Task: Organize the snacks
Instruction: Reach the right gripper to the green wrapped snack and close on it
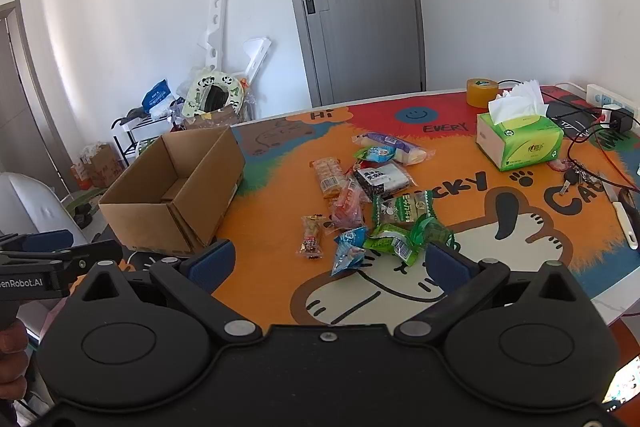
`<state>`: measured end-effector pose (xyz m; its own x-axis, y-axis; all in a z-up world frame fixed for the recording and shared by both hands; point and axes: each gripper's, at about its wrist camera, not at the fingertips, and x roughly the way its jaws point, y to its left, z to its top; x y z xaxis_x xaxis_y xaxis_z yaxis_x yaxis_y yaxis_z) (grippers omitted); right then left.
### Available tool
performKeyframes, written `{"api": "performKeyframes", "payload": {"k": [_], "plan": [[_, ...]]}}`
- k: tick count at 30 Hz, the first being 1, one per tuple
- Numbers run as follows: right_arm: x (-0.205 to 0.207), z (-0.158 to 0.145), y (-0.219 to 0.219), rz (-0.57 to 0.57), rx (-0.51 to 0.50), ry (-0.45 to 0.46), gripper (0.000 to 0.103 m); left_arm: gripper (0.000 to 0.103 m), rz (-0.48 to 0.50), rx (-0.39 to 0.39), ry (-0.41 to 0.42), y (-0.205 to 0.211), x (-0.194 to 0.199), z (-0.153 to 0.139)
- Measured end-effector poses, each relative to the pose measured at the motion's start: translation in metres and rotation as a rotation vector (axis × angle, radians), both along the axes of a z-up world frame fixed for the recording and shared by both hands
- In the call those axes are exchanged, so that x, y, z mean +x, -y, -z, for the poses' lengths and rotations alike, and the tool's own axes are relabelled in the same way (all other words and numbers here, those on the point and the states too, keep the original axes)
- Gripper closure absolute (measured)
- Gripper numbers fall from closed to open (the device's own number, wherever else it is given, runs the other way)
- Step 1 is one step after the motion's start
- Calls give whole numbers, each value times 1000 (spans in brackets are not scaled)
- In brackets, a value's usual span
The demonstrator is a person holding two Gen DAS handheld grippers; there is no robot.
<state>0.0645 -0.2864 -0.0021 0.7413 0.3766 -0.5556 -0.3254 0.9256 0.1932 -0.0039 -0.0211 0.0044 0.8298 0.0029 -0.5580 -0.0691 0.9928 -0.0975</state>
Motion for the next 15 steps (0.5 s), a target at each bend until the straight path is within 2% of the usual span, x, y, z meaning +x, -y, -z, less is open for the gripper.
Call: {"api": "performKeyframes", "payload": {"k": [8,15], "plan": [[11,7,11,40,6,-8,0,2,11,-13,-16,9,11,10],[32,29,22,81,11,-41,0,2,19,-19,-20,19,32,21]]}}
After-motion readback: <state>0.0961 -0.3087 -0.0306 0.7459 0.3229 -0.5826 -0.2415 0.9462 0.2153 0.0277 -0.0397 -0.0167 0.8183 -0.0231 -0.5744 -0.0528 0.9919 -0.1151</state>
